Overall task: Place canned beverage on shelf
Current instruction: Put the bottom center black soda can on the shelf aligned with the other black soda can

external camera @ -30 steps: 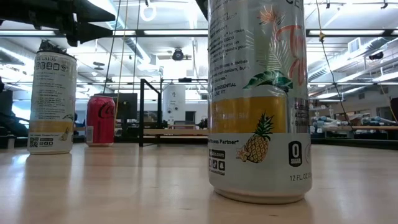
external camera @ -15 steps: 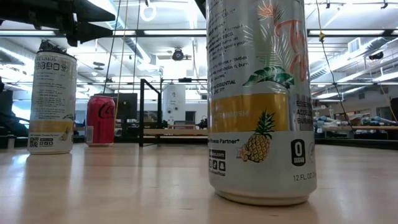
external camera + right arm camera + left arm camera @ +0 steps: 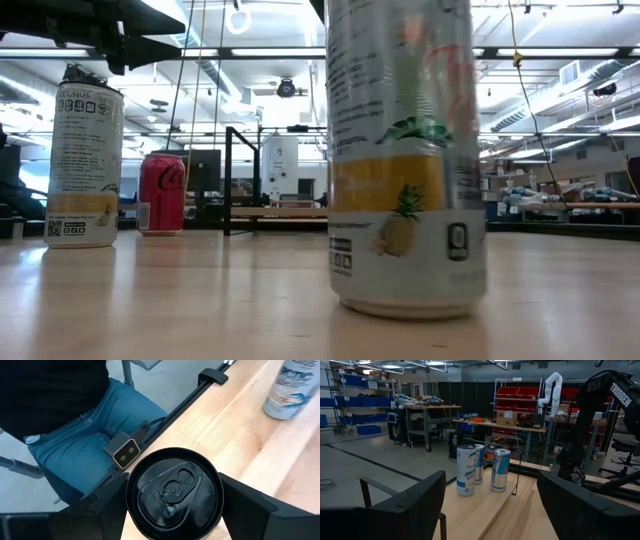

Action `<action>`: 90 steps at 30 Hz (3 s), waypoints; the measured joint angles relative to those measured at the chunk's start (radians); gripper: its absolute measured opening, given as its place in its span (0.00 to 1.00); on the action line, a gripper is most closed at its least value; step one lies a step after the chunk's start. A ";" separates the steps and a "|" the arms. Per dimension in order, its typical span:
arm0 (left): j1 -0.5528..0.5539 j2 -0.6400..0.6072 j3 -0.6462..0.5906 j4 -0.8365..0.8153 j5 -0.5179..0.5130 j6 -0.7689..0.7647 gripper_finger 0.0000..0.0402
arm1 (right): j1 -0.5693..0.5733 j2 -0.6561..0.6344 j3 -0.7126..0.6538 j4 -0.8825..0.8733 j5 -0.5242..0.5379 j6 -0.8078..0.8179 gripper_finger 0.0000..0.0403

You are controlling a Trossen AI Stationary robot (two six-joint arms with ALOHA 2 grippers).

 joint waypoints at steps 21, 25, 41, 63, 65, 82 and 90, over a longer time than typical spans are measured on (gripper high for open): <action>0.000 0.000 0.000 0.004 0.000 0.000 0.79 | -0.366 -0.154 0.003 -0.019 0.148 -0.047 0.67; 0.000 0.000 0.000 0.004 0.000 0.000 0.79 | -0.470 -0.209 0.003 0.012 0.251 -0.044 0.67; 0.000 0.000 0.001 0.008 0.000 0.002 0.79 | -0.799 -0.203 0.228 -0.041 0.245 -0.045 0.68; 0.000 0.000 0.001 0.026 0.000 0.026 0.79 | -0.927 -0.044 0.264 -0.146 0.094 0.012 0.68; 0.000 0.000 0.001 0.026 0.000 0.028 0.79 | -0.933 -0.031 0.264 -0.155 0.095 0.011 0.68; 0.000 0.000 0.001 0.029 0.000 0.047 0.79 | -0.954 0.027 0.264 -0.167 0.091 -0.017 0.68; 0.000 0.000 0.001 0.029 0.000 0.047 0.79 | -0.962 0.027 0.264 -0.164 0.098 -0.037 0.70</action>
